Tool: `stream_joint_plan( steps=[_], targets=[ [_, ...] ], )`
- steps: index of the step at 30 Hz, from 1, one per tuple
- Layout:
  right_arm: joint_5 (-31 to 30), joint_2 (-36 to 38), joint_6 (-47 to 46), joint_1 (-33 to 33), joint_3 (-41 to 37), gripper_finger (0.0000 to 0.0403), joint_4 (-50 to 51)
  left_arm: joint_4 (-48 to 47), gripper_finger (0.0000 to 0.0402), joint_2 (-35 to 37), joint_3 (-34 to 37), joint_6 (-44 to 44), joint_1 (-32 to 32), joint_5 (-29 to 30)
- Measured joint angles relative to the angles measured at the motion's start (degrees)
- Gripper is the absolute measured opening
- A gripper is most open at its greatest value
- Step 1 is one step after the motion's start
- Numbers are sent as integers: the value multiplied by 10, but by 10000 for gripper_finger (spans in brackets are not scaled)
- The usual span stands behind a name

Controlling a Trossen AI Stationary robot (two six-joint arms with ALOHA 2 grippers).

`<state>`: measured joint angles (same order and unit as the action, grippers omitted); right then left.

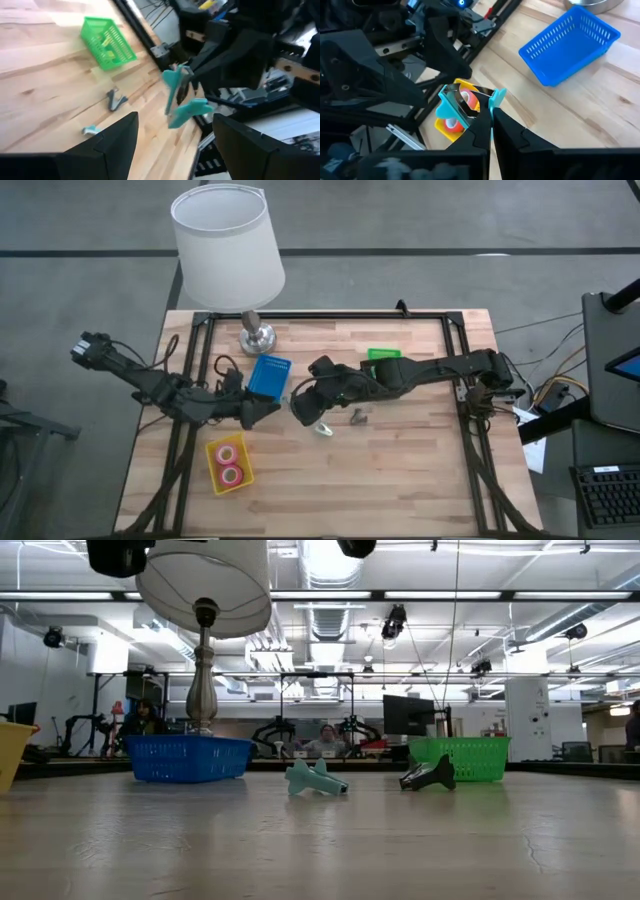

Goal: Pick and place Stapler, Stapler remover, tape
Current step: Put the right light blue staple remover into the blue bin

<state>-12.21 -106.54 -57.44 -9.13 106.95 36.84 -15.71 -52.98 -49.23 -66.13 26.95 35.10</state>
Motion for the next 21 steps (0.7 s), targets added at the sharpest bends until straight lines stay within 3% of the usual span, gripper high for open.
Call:
stream_joint_plan(
  steps=[9, 21],
  targets=[
    [-14, 0, -12, 4, -5, 8, -29, 63, 259, -43, 0, 34, -14, 1],
    [-13, 0, -19, 4, -5, 8, -50, 67, 246, -51, 0, 47, -19, 0]
  ],
)
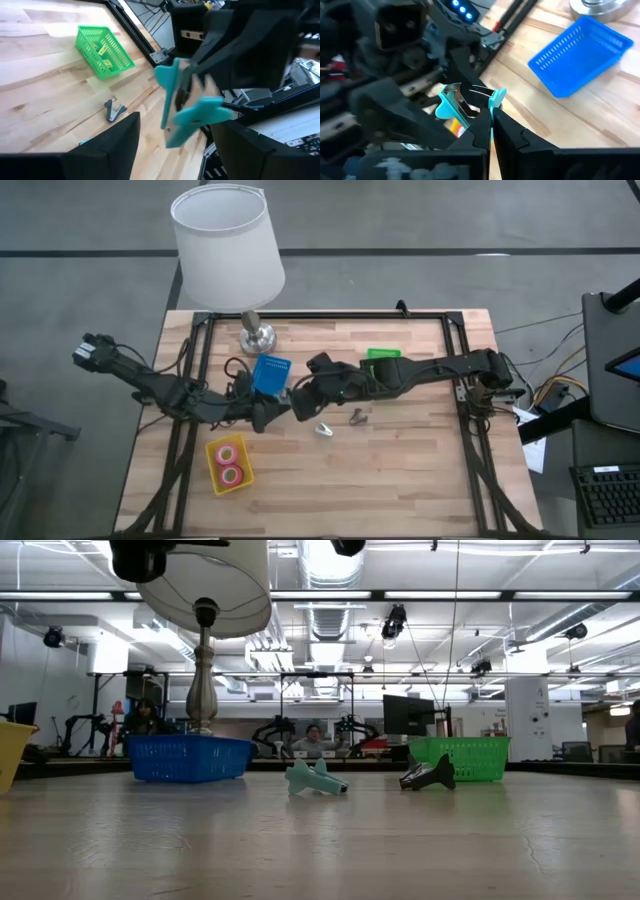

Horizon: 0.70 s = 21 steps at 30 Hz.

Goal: Pick and place Stapler, Stapler remover, tape
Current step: Put the right light blue staple remover into the blue bin

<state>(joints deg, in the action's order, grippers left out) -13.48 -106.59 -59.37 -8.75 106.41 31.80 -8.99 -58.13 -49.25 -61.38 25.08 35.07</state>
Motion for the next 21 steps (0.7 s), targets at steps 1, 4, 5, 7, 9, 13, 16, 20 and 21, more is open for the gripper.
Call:
stream_joint_plan(
  steps=[1, 4, 5, 7, 9, 13, 16, 20, 21],
  targets=[
    [1, 0, 0, 0, 1, 8, -7, 0, 239, 0, 0, 0, -1, 0],
    [6, 0, 0, 0, 8, 8, -20, 0, 207, 2, 0, 1, -1, 0],
    [6, 0, 1, 0, 10, 8, -20, 0, 194, 3, 0, 1, -2, 0],
    [6, 0, 3, 0, 11, 8, -20, 1, 166, 4, 0, 2, -2, 0],
    [6, 0, 5, 0, 11, 8, -20, 0, 136, 6, 0, 3, -2, 0],
    [7, 0, 8, 0, 11, 8, -19, 0, 80, 12, 0, 19, -2, 0],
    [7, 0, 12, 0, 11, 8, -18, -2, 49, 17, 0, 32, -2, -1],
    [9, 0, 13, 1, 11, 8, -19, -3, 41, 23, 0, 40, -2, -2],
    [9, 0, 14, 1, 11, 8, -19, -4, 41, 25, 0, 42, -2, -3]
  ],
)
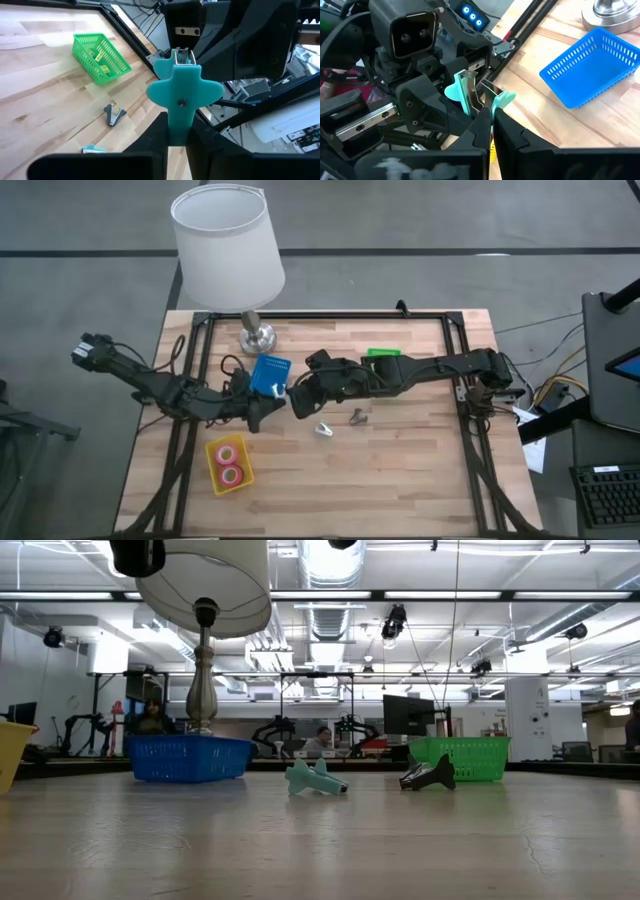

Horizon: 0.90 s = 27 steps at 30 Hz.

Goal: Pick and place Stapler, Stapler remover, tape
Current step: Put the right light blue staple remover into the blue bin

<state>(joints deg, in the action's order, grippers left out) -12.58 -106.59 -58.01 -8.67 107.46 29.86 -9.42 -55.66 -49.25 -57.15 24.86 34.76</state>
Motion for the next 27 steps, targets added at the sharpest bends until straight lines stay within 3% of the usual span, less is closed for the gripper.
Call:
stream_joint_plan(
  steps=[8, 17, 23, 27],
  targets=[
    [8, 0, 15, 1, -1, 20, 30, -68, 49, 10, -1, -50, 0, -2],
    [12, 0, 27, 0, 0, 131, 77, -202, 53, 43, -1, -112, -9, -1],
    [14, 0, 45, -1, 0, 174, 76, -381, 46, 58, -1, -178, -62, -15],
    [23, 1, 61, -1, 0, 183, 77, -407, 47, 54, 7, -166, -119, -66]
  ],
)
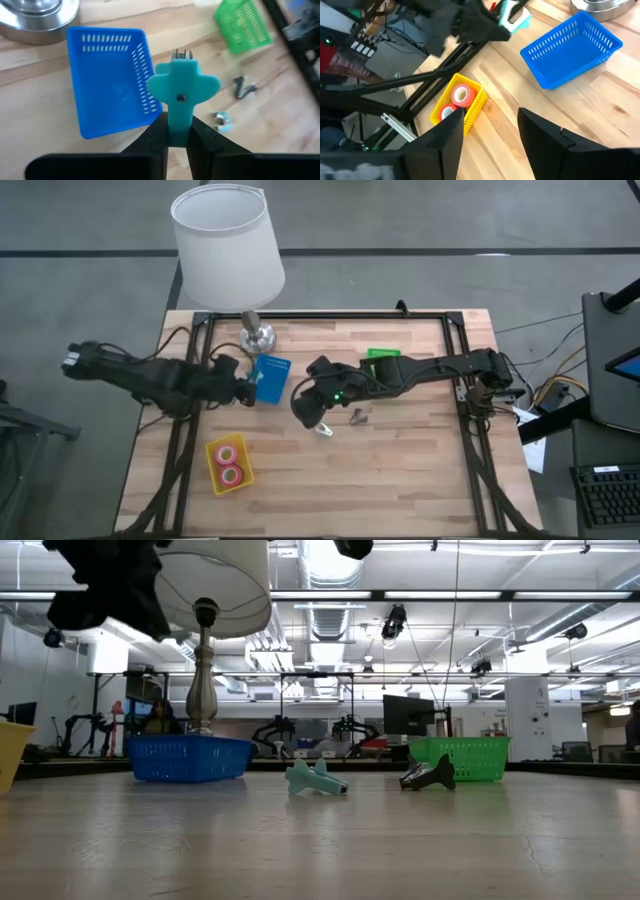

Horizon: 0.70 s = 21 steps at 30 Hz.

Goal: Pick and place Stapler, Stapler remover, tape
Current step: Put the right light blue staple remover into the blue bin

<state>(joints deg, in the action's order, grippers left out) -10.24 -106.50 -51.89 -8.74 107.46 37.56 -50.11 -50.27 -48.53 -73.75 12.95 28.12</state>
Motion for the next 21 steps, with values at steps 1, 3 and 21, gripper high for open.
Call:
stream_joint_plan(
  steps=[1, 3, 21],
  targets=[
    [0, 0, 4, 0, 0, 184, 1, 0, 50, -4, 4, 11, -15, -13],
    [1, 0, 11, 0, 0, 185, 3, 2, 53, -14, 13, 35, -48, -38],
    [4, 0, 27, 0, 0, 173, 66, 186, 51, -163, 92, 205, -324, -287]
  ],
)
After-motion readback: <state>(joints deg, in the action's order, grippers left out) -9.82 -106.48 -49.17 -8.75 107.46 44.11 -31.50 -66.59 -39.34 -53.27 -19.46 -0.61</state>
